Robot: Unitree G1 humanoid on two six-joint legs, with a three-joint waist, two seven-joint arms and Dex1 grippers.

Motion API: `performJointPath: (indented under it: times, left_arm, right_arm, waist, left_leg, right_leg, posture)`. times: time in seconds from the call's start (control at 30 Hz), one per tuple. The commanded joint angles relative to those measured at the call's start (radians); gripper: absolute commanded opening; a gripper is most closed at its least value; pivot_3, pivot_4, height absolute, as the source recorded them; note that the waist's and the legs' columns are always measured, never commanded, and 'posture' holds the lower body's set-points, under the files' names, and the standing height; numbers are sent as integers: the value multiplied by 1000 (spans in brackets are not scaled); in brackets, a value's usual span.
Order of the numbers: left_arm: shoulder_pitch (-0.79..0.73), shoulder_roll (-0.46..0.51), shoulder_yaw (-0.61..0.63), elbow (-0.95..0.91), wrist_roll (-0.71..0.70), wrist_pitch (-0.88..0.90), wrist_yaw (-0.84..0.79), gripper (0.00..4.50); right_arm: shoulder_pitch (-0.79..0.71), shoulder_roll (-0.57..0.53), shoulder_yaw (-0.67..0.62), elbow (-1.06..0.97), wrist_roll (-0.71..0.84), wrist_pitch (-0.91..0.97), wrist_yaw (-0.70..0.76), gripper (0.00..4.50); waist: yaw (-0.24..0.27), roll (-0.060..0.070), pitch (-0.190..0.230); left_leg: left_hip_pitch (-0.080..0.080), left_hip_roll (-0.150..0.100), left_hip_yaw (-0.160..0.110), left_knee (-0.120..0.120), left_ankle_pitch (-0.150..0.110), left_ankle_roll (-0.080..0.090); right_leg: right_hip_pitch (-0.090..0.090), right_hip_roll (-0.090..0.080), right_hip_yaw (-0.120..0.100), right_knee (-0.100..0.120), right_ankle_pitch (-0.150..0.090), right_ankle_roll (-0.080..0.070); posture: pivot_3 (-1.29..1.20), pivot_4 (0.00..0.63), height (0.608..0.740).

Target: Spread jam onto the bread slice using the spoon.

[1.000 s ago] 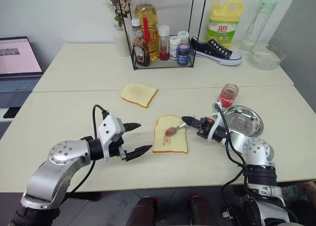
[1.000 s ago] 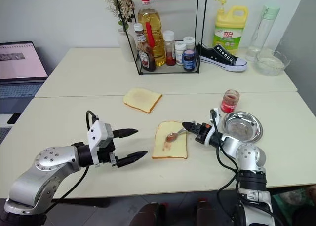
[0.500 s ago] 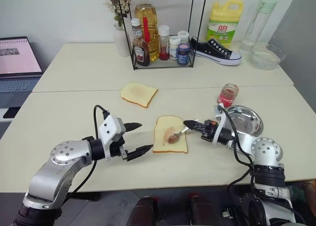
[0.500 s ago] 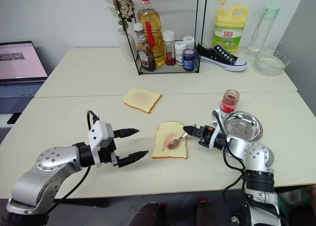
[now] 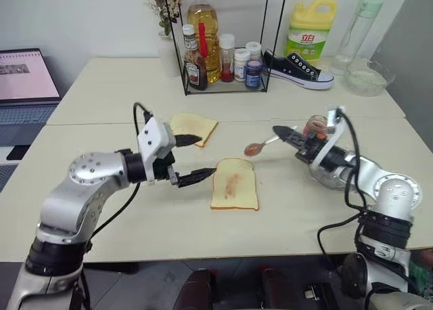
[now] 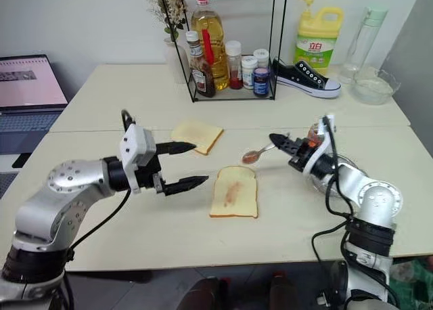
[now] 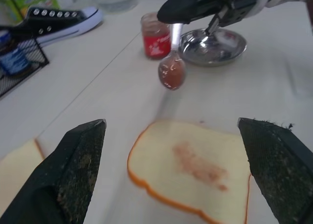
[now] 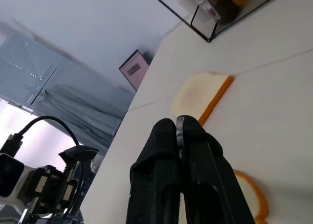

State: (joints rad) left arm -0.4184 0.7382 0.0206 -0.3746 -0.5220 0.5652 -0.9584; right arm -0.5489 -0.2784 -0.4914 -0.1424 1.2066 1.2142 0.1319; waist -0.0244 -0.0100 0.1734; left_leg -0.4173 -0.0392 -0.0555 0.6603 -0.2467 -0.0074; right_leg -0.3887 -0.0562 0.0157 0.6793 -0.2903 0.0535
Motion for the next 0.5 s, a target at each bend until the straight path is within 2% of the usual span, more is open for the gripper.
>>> performJointPath:
  times: [0.03, 0.13, 0.27, 0.37, 0.5]
  left_arm:
    - [-100, -34, -78, 13, -8, -1, -47, 4500]
    - [-200, -96, -165, 83, 33, -35, -77, 4500]
    - [-290, -190, -230, 177, 75, -76, -88, 4500]
    - [-324, -254, -293, 254, 126, -138, -116, 4500]
    - [-336, -307, -357, 324, 173, -191, -159, 4500]
  right_arm:
    - [55, -66, -82, -118, 146, -1, -108, 22]
    - [111, -148, -128, -163, 210, -27, -188, 22]
    - [172, -247, -181, -154, 236, -76, -227, 22]
    - [231, -297, -210, -118, 173, -128, -213, 22]
    - [279, -310, -201, -24, 58, -220, -164, 22]
  waist:
    - [2, 0, 0]
    - [-2, 0, 0]
    - [-3, -1, 1]
    - [-4, -1, 1]
    - [-5, -1, 1]
  left_leg:
    - [0, 0, 0, 0, 0, 0]
    - [0, 0, 1, 0, 0, 0]
    - [0, 0, 2, 0, 0, 0]
    - [0, 0, 2, 0, 0, 0]
    - [0, 0, 3, 0, 0, 0]
  right_leg:
    - [0, 0, 0, 0, 0, 0]
    - [0, 0, 0, 0, 0, 0]
    - [0, 0, 1, 0, 0, 0]
    - [0, 1, 1, 0, 0, 0]
    - [1, 1, 2, 0, 0, 0]
  posture:
    - [0, 150, 740]
    - [0, 150, 740]
    - [0, 150, 740]
    - [0, 150, 740]
    - [0, 150, 740]
